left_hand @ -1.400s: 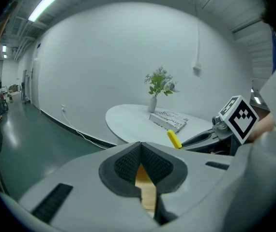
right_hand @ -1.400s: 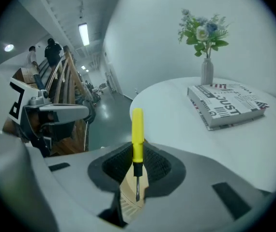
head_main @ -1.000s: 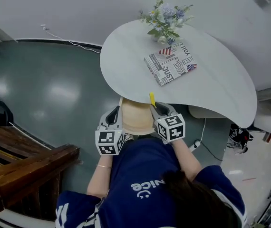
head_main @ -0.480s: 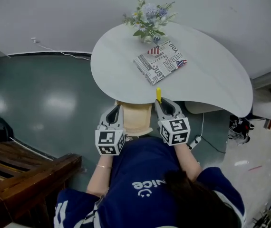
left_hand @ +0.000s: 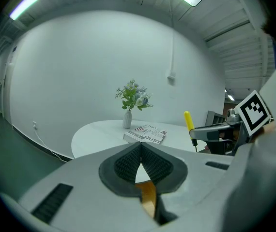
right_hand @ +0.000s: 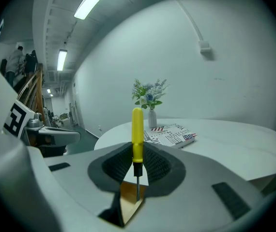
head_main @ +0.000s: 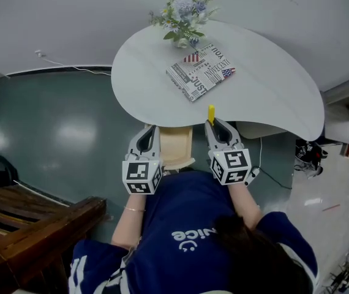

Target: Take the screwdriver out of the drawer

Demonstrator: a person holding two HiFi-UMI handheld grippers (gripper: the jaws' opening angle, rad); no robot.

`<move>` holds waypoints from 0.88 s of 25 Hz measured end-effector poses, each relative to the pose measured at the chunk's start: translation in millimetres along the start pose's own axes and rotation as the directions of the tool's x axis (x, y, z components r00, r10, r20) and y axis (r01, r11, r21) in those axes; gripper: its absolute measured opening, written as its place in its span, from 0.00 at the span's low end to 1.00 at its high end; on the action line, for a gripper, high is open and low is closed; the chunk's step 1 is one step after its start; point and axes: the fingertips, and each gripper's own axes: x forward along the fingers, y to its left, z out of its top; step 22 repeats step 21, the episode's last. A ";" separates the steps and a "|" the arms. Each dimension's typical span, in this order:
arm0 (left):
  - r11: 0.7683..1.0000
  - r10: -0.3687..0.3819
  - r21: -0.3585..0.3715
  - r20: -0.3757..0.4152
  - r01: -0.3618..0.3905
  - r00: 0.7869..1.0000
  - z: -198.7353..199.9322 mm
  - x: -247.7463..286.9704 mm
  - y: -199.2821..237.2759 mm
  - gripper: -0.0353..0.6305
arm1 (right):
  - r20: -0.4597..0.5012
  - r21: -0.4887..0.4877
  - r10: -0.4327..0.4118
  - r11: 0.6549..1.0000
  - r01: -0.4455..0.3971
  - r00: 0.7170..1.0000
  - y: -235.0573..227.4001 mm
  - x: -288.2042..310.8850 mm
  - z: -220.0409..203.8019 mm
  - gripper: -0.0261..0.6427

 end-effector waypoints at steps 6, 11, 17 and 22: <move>1.000 0.007 0.005 0.010 -0.007 1.000 1.3 -1.6 -3.5 0.06 | 0.009 -0.016 -0.018 1.000 0.018 1.000 -2.2 -6.1 -1.1 0.15; 1.000 0.017 0.014 0.015 -0.017 1.000 2.8 -4.2 -2.4 0.06 | 0.026 -0.021 -0.027 0.999 0.028 0.999 -1.6 -7.1 0.9 0.15; 1.000 0.027 0.008 0.016 -0.027 1.000 0.9 -7.9 -1.3 0.06 | 0.030 -0.023 -0.035 0.999 0.036 0.999 -1.0 -11.5 -1.6 0.15; 0.999 0.031 0.009 0.019 -0.031 0.999 1.0 -9.9 0.5 0.06 | 0.034 -0.024 -0.038 0.999 0.039 0.999 0.9 -13.2 -1.8 0.15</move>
